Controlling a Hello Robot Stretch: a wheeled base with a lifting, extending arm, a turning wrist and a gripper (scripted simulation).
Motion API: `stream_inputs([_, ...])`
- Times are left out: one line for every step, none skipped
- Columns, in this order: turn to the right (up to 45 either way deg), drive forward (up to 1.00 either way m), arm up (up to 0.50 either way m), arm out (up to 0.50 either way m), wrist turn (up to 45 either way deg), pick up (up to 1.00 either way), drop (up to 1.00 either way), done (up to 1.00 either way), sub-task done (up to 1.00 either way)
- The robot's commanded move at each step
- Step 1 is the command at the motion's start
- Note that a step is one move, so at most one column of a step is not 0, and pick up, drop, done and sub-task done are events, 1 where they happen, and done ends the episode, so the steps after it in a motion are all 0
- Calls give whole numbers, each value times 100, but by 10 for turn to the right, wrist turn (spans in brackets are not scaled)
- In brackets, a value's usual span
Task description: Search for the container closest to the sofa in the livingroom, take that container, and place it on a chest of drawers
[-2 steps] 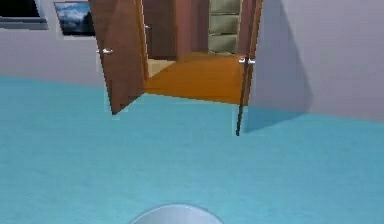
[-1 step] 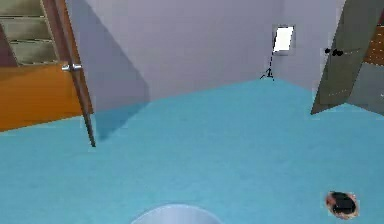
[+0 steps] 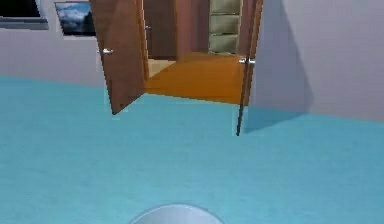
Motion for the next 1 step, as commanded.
stream_inputs([-450, 0, 0, 0, 0, 0, 0, 0, 0])
